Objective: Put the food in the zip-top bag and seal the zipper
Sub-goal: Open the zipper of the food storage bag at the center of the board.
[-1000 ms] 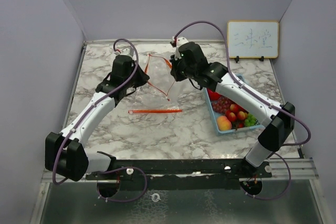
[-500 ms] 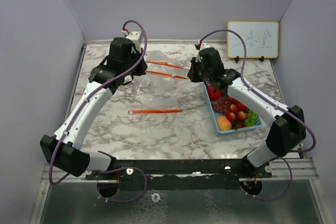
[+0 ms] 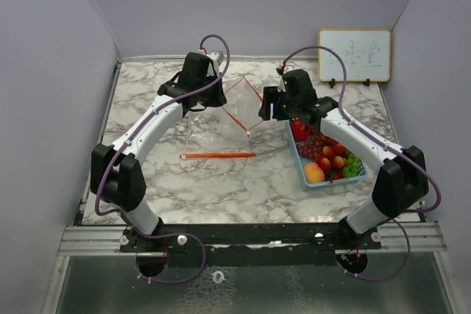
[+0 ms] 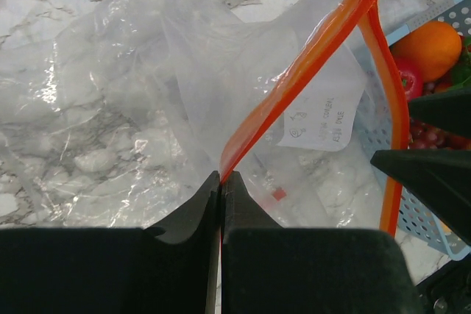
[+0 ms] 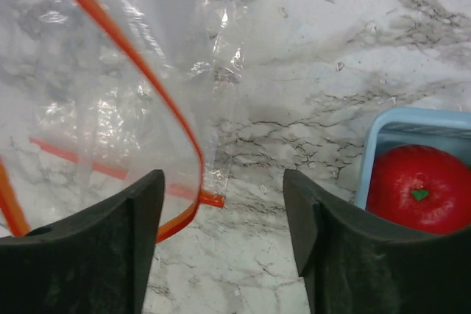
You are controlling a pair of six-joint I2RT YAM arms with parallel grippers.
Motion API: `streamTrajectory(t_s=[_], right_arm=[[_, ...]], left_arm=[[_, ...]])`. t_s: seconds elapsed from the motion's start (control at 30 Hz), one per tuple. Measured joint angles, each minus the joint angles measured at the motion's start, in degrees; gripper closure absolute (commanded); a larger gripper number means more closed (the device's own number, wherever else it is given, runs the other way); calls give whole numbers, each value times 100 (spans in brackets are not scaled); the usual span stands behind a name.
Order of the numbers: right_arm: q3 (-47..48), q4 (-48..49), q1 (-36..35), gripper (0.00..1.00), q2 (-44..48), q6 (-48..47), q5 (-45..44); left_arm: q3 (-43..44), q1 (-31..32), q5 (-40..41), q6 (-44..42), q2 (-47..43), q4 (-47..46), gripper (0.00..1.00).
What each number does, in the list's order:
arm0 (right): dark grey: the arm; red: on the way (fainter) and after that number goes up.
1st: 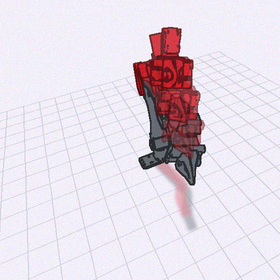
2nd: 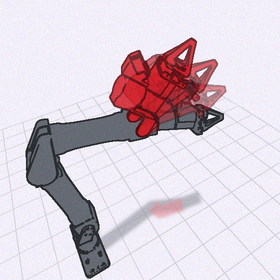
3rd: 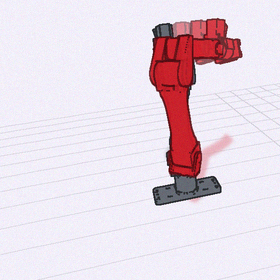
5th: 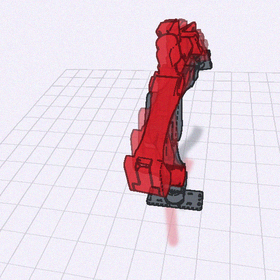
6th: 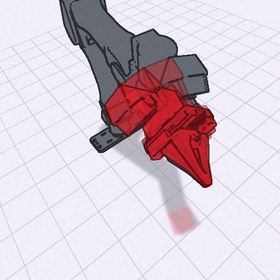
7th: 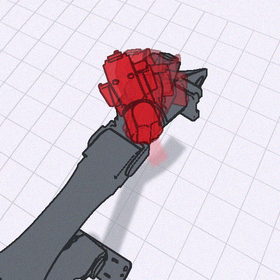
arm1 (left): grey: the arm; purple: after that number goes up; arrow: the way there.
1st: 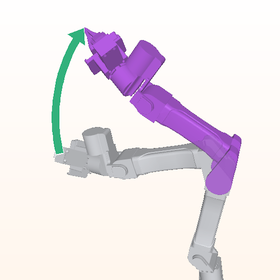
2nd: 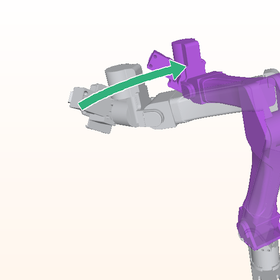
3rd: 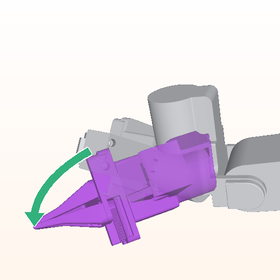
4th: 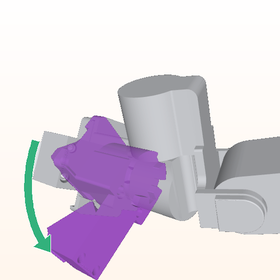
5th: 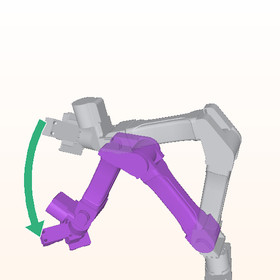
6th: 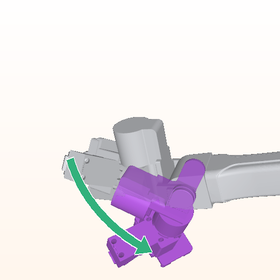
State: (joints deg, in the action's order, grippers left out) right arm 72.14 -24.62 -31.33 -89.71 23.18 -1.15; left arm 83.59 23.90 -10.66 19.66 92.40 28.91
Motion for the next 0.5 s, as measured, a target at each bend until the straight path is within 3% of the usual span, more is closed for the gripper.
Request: streamTrajectory(t_s=[0.23,0.5], right_arm=[[463,-249,7,10,125,-286,271],[1001,-1056,192,11,492,-396,-485]], left_arm=[[98,136,-177,81,444,-236,100],[291,146,-286,85,841,-339,100]])
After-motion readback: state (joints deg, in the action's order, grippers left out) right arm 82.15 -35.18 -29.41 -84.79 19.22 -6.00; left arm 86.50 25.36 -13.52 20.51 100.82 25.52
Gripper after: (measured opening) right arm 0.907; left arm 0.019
